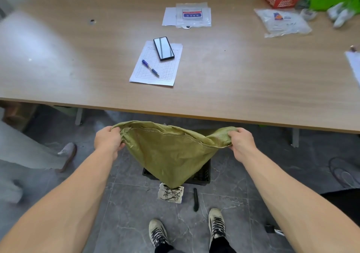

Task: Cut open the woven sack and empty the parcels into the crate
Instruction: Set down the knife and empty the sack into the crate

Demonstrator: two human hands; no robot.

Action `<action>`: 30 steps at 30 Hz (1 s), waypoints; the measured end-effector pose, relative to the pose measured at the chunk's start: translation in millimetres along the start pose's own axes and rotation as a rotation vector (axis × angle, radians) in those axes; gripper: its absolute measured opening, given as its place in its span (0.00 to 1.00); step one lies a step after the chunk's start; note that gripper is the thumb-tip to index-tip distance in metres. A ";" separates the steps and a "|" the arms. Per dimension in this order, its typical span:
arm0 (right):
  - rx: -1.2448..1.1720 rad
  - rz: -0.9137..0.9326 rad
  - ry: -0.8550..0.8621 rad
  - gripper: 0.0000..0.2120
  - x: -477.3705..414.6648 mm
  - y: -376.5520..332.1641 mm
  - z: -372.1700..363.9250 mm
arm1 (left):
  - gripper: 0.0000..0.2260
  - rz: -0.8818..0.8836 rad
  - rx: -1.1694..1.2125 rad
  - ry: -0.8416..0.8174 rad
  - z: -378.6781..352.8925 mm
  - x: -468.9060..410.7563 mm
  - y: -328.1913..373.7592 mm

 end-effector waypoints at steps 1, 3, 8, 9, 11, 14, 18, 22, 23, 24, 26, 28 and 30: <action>-0.037 0.020 0.001 0.09 0.0 -6.0 0.7 | 0.12 -0.045 0.055 0.007 -2.7 1.5 6.6; -0.076 0.070 0.028 0.11 -0.5 -16.7 3.3 | 0.12 -0.099 0.161 0.013 -7.3 5.2 17.7; -0.067 0.022 0.009 0.12 -3.2 -14.5 4.9 | 0.07 -0.012 0.100 0.005 -4.3 1.7 13.0; -0.097 0.033 0.019 0.12 -2.7 -18.8 5.1 | 0.08 -0.048 0.142 0.006 -3.7 1.6 17.3; -0.168 0.059 0.046 0.12 -3.6 -23.9 4.2 | 0.10 -0.133 0.210 -0.002 -3.9 2.5 24.2; -0.151 0.013 0.057 0.13 -2.6 -14.6 1.0 | 0.10 -0.099 0.154 0.021 -2.0 2.6 16.0; -0.120 0.058 0.143 0.12 -3.8 -23.2 9.0 | 0.11 -0.142 0.238 0.027 -1.1 2.1 27.5; -0.096 0.099 0.147 0.12 -1.4 -29.7 4.9 | 0.11 -0.121 0.174 -0.040 -7.7 0.8 34.2; -0.084 0.074 0.135 0.12 -1.4 -28.3 3.1 | 0.11 -0.094 0.142 -0.040 -6.8 0.5 33.2; -0.087 0.064 0.134 0.12 -0.9 -29.4 1.9 | 0.11 -0.107 0.124 -0.031 -5.6 1.0 35.6; -0.134 0.093 0.141 0.09 -1.6 -35.7 1.7 | 0.12 -0.197 0.131 -0.024 -4.4 1.1 46.6; -0.150 0.130 0.147 0.09 -0.1 -40.5 2.0 | 0.12 -0.221 0.152 -0.036 -4.5 3.4 51.8; -0.120 0.097 0.110 0.11 -0.1 -33.7 -1.2 | 0.12 -0.166 0.071 -0.024 -0.4 2.4 44.8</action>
Point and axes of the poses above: each hand's wrist, its own x-axis away from the middle knuckle, its own z-axis out of the back of the hand, y = z × x, the point moved 5 cm from there along -x, towards the middle knuckle, and after that the axes turned 15 degrees about x, right-handed, at the moved point
